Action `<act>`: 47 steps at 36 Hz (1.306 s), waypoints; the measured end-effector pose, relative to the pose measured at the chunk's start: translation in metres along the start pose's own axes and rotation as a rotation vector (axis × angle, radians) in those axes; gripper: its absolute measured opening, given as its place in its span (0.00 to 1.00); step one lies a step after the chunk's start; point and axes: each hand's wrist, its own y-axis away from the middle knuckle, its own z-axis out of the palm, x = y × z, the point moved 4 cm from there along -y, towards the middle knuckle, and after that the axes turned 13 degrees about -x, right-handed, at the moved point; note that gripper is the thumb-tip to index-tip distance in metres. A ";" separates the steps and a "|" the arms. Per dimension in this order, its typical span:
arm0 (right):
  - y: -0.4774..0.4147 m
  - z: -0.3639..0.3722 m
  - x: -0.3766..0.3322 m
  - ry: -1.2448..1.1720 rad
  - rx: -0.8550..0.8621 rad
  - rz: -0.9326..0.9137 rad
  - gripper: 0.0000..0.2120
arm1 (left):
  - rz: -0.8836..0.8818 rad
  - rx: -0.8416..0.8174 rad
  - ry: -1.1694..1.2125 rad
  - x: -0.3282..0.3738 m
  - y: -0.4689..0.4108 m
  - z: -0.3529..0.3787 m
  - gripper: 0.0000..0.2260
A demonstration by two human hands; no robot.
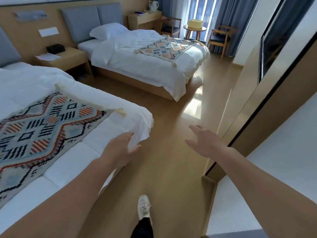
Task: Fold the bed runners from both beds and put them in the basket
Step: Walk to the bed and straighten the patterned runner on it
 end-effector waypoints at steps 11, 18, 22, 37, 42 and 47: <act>-0.195 -0.059 0.003 0.061 -0.037 -0.015 0.29 | -0.047 -0.024 0.041 -0.044 -0.187 -0.039 0.29; -0.300 -0.103 0.013 0.061 -0.046 0.016 0.27 | -0.075 -0.008 0.062 -0.061 -0.288 -0.076 0.27; -0.356 -0.123 0.024 0.075 -0.052 0.007 0.26 | -0.101 -0.015 0.093 -0.070 -0.335 -0.091 0.27; -0.603 -0.201 0.077 0.165 -0.116 -0.258 0.27 | -0.384 0.084 0.201 -0.067 -0.522 -0.112 0.26; -0.680 -0.243 0.097 0.252 -0.194 -0.384 0.27 | -0.545 0.097 0.239 -0.051 -0.565 -0.120 0.26; -0.749 -0.281 0.087 0.314 -0.215 -0.473 0.26 | -0.659 0.168 0.278 -0.050 -0.600 -0.134 0.26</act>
